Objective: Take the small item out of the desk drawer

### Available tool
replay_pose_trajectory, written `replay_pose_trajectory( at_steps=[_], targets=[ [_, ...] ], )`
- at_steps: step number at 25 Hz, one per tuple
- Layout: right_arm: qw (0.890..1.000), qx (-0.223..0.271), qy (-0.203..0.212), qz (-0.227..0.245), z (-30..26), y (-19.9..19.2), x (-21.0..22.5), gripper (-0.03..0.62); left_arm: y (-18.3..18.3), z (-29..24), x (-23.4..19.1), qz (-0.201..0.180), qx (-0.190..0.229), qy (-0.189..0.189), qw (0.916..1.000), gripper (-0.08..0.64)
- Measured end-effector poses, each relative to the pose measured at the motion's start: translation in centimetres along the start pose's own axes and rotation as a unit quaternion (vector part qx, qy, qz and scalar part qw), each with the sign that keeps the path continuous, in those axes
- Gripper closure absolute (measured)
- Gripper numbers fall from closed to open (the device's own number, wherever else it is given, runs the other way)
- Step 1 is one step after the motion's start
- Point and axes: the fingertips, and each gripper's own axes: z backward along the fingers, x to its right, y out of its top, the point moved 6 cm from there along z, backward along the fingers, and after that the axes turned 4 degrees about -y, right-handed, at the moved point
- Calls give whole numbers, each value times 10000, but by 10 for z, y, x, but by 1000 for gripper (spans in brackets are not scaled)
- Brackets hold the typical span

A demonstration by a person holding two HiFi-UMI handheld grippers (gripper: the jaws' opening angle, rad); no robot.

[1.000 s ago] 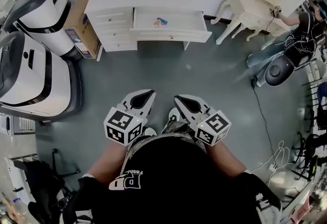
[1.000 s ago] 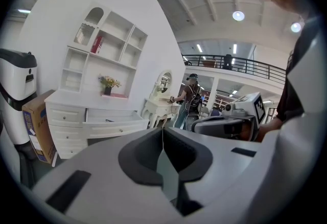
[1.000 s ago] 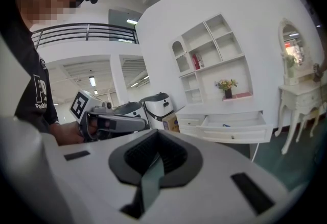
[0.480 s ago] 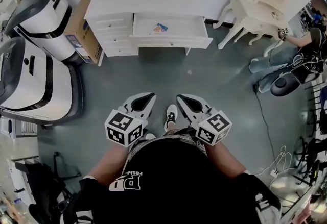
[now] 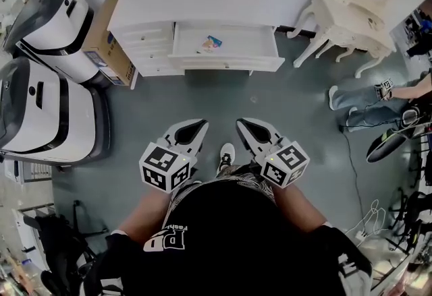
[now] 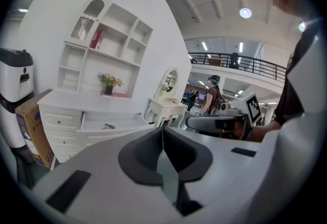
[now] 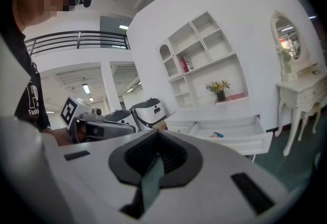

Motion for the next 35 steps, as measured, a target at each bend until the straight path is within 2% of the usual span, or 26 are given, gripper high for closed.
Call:
replay_pose_trajectory(
  at_steps=[6, 10, 19, 27, 35],
  targets=[
    [9998, -33, 180, -74, -30, 16, 40, 583, 19, -38, -23, 22, -104, 139, 9998, 543],
    [9995, 34, 280, -107, -44, 31, 67, 583, 38, -61, -34, 234, 34, 105, 9997, 543],
    [9985, 82, 538, -99, -63, 56, 117, 583, 64, -108, -46, 59, 21, 340, 9994, 543],
    [9975, 93, 685, -131, -71, 70, 150, 583, 77, -136, -54, 1, -33, 583, 9983, 543],
    [9973, 48, 687, -264, -78, 73, 165, 583, 82, -146, -59, -8, -101, 642, 9979, 543]
  ],
)
